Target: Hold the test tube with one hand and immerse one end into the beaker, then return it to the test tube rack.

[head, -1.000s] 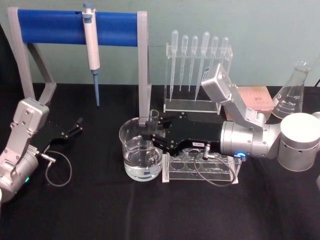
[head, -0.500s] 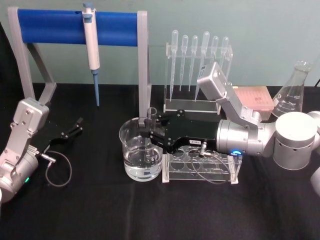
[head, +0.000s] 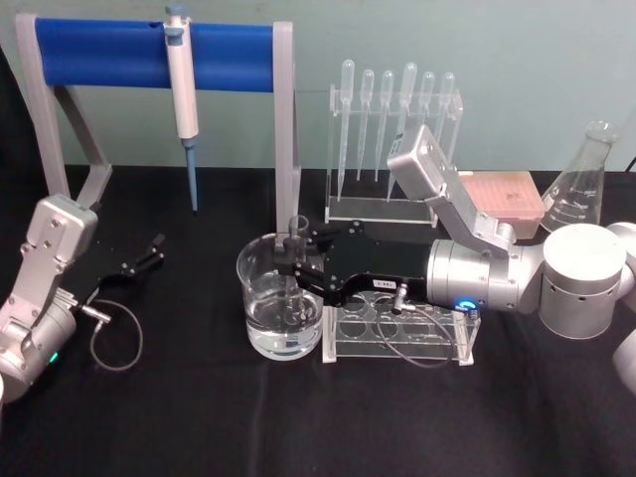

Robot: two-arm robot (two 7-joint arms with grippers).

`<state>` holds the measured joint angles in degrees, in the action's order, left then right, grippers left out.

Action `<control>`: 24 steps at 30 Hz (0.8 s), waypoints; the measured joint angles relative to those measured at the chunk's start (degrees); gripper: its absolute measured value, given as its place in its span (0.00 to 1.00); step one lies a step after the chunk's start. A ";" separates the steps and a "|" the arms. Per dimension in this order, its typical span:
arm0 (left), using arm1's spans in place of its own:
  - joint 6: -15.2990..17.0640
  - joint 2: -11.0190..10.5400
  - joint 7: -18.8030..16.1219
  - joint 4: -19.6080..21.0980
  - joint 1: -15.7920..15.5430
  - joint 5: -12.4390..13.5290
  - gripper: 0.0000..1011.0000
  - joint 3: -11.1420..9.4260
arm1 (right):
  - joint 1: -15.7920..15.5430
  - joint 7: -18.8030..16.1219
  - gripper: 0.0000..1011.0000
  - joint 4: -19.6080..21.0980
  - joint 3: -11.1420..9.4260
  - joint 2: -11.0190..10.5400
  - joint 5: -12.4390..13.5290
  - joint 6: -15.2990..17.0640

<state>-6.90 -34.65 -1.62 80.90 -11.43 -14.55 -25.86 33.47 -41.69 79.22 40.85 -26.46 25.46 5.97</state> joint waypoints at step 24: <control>0.00 0.00 0.00 0.00 0.00 0.00 0.99 0.00 | 0.10 0.02 0.22 -0.04 0.04 -0.01 0.05 -0.10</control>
<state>-6.91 -34.64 -1.62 80.90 -11.43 -14.55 -25.86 33.57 -41.67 79.18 40.89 -26.47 25.50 5.86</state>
